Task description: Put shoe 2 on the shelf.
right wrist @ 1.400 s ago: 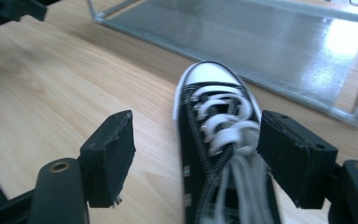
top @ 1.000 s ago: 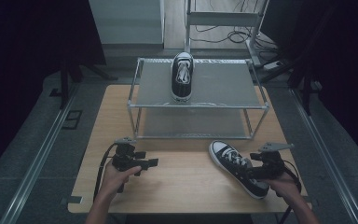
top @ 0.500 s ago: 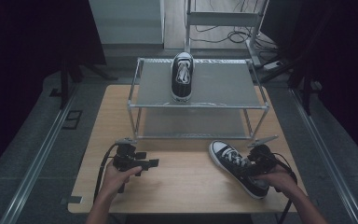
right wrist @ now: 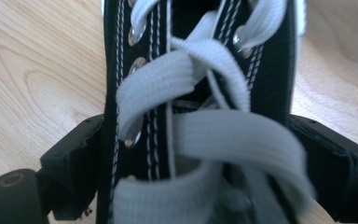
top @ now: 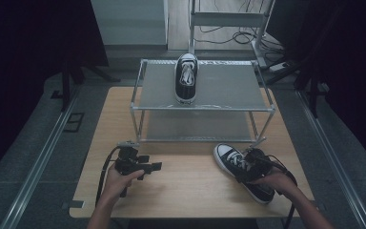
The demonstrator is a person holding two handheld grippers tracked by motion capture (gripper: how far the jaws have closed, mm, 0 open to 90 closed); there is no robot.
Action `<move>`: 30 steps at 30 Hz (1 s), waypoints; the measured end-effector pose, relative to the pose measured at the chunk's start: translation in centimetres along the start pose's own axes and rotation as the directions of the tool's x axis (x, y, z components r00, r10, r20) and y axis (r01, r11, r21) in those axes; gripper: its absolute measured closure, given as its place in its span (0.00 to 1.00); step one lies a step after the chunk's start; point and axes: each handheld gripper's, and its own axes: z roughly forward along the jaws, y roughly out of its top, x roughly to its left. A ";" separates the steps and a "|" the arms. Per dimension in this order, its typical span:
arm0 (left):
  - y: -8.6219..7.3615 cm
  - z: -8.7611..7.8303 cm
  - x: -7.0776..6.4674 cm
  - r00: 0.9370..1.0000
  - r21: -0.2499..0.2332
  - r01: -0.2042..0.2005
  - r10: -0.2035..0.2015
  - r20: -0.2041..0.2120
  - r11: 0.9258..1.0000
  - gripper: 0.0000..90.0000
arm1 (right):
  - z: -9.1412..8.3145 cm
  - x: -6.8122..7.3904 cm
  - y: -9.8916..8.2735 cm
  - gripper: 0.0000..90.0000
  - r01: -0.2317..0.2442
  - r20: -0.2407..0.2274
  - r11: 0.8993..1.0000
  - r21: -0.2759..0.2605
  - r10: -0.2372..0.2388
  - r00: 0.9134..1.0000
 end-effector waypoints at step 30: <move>-0.2 0.1 0.1 1.000 -0.001 0.010 -0.010 0.001 1.000 0.27 | -6.4 4.1 2.8 0.18 0.136 -0.118 0.983 -0.124 -0.151 0.981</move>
